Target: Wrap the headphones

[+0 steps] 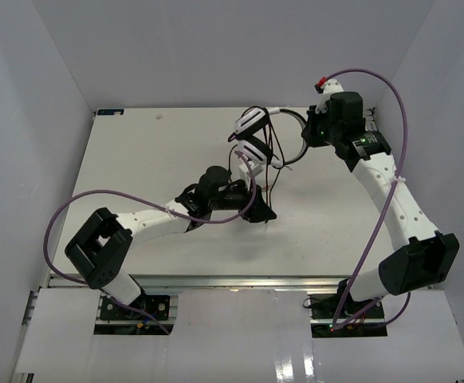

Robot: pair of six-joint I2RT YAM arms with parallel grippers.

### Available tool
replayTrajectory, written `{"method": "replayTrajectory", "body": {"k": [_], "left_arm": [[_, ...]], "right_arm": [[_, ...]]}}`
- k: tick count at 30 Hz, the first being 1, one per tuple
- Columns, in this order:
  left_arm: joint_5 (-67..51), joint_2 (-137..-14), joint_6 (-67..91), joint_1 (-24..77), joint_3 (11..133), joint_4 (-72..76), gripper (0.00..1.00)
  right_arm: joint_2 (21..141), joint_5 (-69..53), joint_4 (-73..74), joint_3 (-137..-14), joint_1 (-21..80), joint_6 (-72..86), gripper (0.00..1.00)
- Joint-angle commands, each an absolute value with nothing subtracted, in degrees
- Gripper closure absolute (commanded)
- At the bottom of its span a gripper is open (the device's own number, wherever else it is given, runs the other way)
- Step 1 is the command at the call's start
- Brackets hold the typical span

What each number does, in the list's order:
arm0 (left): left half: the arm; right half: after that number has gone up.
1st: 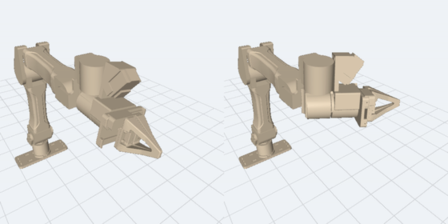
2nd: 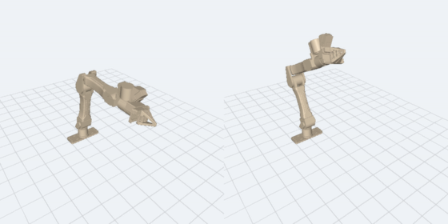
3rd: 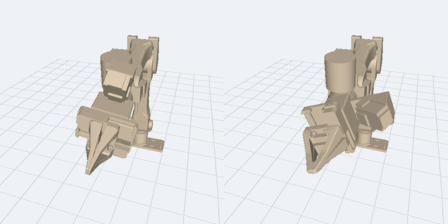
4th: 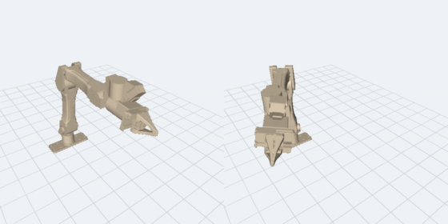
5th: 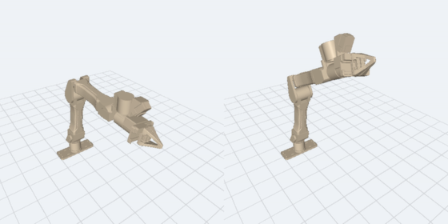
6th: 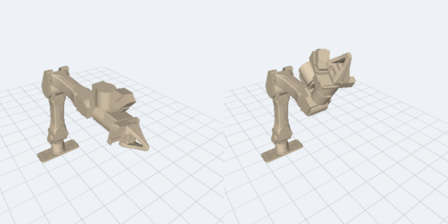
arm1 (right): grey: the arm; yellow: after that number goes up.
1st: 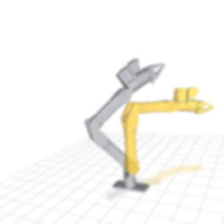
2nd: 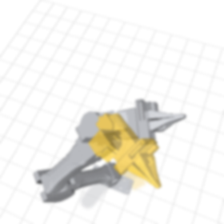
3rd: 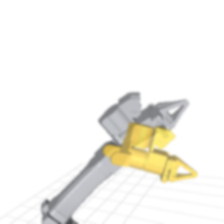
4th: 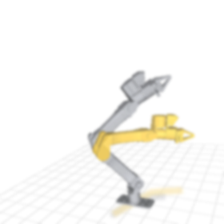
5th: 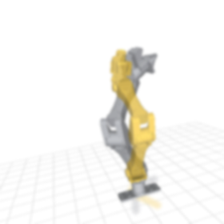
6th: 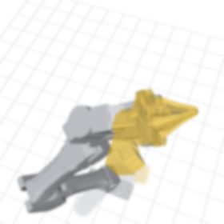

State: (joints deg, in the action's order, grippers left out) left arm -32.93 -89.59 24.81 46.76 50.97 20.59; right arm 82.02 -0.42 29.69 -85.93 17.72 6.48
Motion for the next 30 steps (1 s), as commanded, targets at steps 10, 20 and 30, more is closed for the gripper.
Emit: {"method": "replayTrajectory", "body": {"k": [10, 20, 30], "left_arm": [[-13.26, -97.8, 14.89, 51.21, 38.68, 61.95, 0.42], [-5.76, -110.14, 14.51, 51.33, 42.74, 73.29, 0.35], [-2.58, -118.07, 15.14, 51.33, 50.27, 73.08, 0.62]], "right_arm": [[77.9, -18.24, 27.4, -91.38, 12.26, 17.79, 0.92], [76.31, -26.75, 26.91, -90.8, 9.09, 21.29, 0.92], [75.4, -37.46, 26.14, -91.67, 5.27, 24.24, 0.92]]}}
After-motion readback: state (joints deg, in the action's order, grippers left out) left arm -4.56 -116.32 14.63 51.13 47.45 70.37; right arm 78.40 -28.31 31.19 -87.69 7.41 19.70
